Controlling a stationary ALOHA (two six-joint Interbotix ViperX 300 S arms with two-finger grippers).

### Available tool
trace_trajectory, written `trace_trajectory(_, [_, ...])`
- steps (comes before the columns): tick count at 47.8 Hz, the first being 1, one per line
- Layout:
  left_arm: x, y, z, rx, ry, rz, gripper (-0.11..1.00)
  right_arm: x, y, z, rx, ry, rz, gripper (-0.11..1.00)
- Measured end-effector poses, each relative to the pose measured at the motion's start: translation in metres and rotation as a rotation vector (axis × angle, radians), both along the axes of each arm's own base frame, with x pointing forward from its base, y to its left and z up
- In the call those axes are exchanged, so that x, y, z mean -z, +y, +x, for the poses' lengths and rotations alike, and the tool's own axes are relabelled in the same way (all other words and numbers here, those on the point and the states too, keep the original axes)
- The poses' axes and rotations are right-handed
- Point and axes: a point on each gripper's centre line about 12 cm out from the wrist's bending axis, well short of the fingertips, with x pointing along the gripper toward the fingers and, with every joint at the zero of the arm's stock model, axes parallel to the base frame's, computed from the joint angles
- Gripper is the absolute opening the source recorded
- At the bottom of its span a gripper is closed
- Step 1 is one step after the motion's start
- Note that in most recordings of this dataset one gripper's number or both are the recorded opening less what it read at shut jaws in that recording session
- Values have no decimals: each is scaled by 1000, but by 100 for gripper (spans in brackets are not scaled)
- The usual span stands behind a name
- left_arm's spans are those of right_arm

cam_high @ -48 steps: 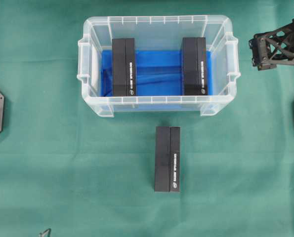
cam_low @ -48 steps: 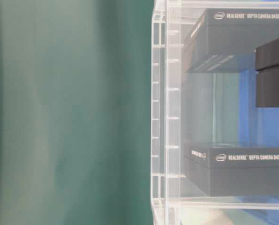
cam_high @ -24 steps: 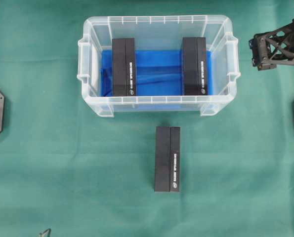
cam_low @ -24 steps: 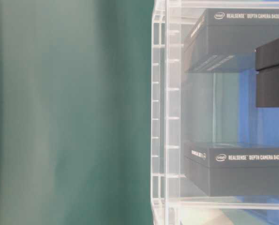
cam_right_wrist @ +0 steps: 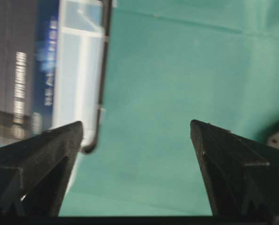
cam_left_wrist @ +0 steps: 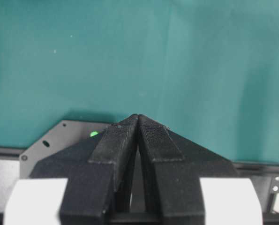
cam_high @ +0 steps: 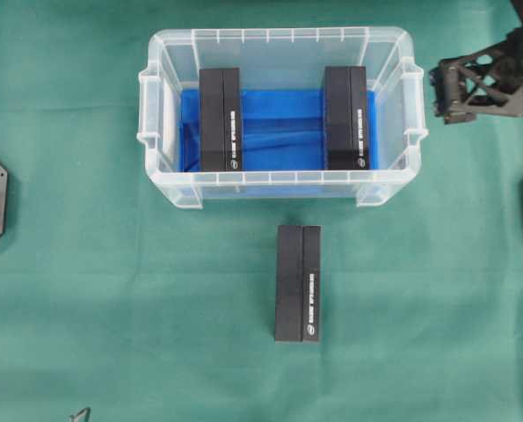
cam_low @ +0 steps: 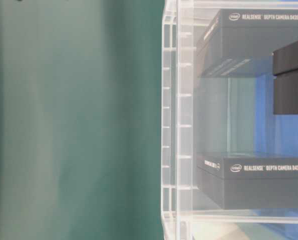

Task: Take the box out of the case with the right arm.
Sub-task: 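Move the right gripper over the left black box in the bin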

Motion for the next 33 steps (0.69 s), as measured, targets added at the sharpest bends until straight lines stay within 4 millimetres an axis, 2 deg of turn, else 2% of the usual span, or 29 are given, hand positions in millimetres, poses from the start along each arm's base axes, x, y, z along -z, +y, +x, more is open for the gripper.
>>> trace_trajectory(14, [0, 0, 0, 0, -2, 0, 0, -2, -7, 53, -9, -18, 4, 92])
trace_trajectory(33, [0, 0, 0, 1, -5, 0, 0, -12, -13, 154, -68, -68, -11, 92])
